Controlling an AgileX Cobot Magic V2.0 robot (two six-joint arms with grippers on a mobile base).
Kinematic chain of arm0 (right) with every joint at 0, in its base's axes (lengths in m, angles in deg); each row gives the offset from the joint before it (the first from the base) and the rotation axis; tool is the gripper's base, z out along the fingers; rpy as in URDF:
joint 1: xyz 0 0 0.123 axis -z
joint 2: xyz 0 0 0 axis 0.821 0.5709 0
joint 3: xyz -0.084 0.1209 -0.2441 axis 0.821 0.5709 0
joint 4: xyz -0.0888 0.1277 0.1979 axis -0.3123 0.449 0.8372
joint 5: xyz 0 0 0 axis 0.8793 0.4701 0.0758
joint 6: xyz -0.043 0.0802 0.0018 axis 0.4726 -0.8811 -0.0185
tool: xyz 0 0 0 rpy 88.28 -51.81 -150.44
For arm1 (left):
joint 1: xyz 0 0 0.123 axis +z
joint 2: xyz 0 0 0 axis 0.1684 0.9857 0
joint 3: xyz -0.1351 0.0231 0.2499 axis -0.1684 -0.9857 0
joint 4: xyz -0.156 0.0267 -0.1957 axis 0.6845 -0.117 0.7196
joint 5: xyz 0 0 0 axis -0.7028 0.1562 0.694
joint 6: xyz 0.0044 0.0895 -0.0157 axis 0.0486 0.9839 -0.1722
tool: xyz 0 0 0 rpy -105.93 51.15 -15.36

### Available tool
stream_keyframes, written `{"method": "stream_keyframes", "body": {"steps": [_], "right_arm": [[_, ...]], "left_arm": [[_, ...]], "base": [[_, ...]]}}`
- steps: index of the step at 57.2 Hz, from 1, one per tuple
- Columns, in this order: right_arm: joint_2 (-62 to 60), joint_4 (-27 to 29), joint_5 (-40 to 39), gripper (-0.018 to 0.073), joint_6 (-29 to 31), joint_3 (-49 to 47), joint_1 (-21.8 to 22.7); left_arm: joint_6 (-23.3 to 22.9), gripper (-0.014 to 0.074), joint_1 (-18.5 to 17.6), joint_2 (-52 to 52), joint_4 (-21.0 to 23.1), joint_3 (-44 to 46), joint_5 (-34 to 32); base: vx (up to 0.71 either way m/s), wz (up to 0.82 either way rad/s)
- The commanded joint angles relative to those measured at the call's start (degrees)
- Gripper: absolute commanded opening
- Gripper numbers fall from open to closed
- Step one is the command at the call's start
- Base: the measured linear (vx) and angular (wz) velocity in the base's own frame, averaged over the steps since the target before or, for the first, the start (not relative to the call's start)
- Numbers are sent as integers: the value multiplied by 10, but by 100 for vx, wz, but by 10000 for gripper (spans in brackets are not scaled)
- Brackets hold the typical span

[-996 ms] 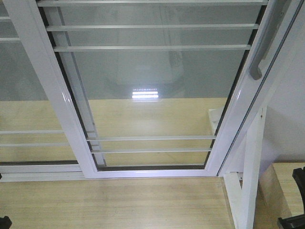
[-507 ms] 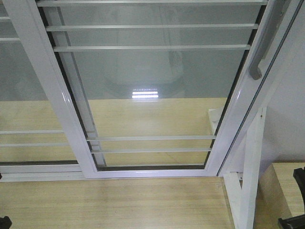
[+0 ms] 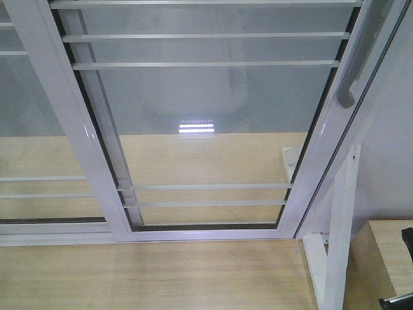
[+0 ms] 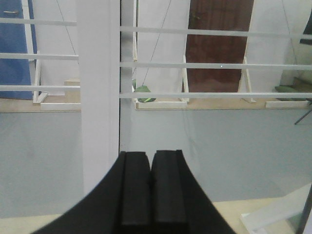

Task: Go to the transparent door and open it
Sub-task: 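Drive up close to the glass door, stopping before its silver handle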

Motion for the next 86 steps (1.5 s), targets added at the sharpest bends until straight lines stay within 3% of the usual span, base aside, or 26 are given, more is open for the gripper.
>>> {"method": "stream_keyframes", "body": {"steps": [1, 36, 58, 86], "right_arm": [[-7, -5, -48, 2, 4, 8, 2], [-7, -2, -24, 2, -3, 8, 2], [-7, 203, -232, 2, -3, 8, 2], [-7, 212, -230, 2, -3, 8, 2]], "left_arm": [[-9, 0, 0, -7, 9, -17, -55], [-7, 0, 0, -7, 9, -17, -53], [-7, 0, 0, -7, 9, -17, -53], [-7, 0, 0, -7, 9, -17, -53]], "base": [[0, 0], [0, 0], [0, 0], [0, 0]]}}
